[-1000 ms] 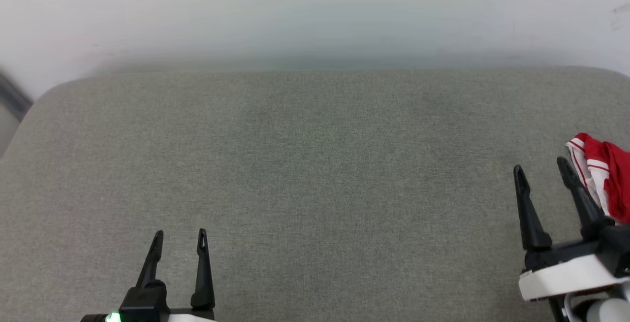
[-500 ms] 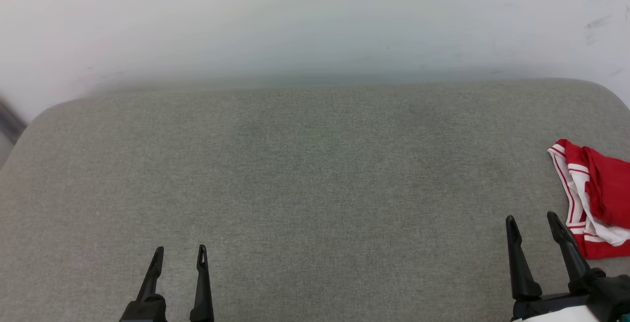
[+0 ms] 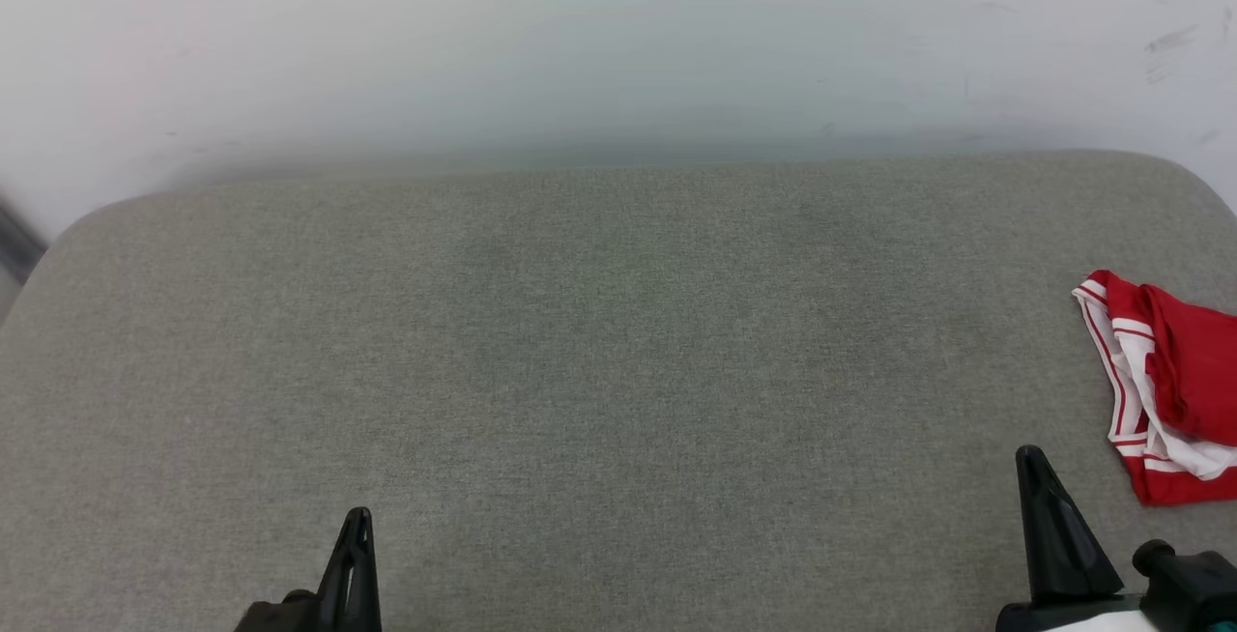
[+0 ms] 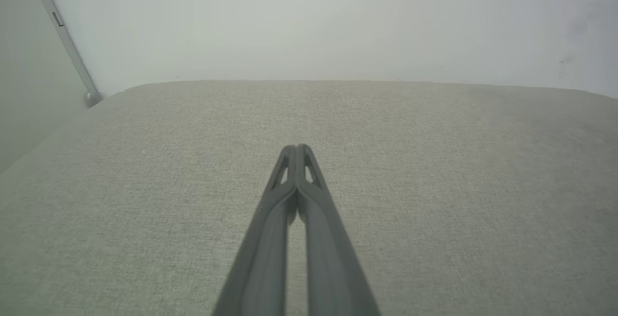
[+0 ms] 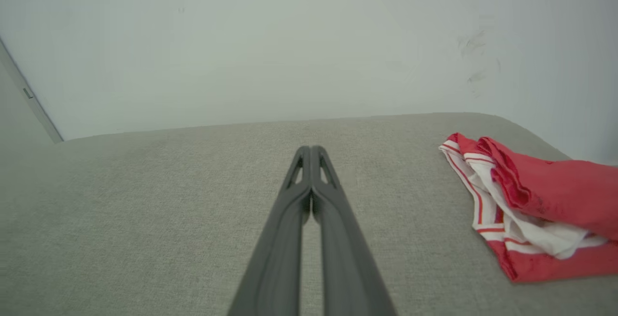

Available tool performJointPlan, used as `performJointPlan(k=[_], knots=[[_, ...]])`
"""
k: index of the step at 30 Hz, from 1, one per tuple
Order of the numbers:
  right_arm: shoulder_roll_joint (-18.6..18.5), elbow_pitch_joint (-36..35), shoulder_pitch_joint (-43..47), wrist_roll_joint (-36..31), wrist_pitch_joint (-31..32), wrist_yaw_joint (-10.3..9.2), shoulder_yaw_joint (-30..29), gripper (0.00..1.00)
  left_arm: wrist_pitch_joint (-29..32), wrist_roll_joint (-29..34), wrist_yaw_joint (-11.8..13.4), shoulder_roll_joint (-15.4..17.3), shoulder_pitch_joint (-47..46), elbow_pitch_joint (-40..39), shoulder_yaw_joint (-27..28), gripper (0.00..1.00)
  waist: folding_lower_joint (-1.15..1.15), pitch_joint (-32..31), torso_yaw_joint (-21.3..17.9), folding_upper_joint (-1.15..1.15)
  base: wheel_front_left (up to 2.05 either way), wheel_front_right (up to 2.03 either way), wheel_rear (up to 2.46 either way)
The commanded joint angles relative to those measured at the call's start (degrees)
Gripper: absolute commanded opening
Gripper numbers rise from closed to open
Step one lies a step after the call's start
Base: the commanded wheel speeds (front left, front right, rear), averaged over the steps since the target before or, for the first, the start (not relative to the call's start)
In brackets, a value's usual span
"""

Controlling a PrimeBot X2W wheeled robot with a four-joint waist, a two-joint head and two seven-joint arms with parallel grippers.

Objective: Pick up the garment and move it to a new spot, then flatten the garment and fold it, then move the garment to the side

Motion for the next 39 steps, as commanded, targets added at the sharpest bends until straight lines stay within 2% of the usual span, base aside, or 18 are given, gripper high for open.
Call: performJointPlan(k=[1,17,39], knots=[[-0.17,-0.49,-0.69,3.59,0.54,0.00,-0.02,0.00,0.52,-3.74,-0.33,0.29,-0.63,-0.76,0.09,0.00,0.00,0.00,0.01,0.00,0.00,0.00,0.00],[-0.86,2.49,-3.93,21.86,4.00,-0.01,0.06,0.00,3.85,-22.84,-2.60,1.36,-4.64,2.64,0.52,0.00,0.00,-0.03,0.06,0.00,0.00,0.00,0.00],[-1.15,5.44,-7.16,40.74,8.03,-0.01,-0.34,0.00,7.68,-42.62,-4.84,2.05,-8.52,5.58,1.48,0.00,0.00,-0.07,0.12,0.00,0.00,0.00,0.00]])
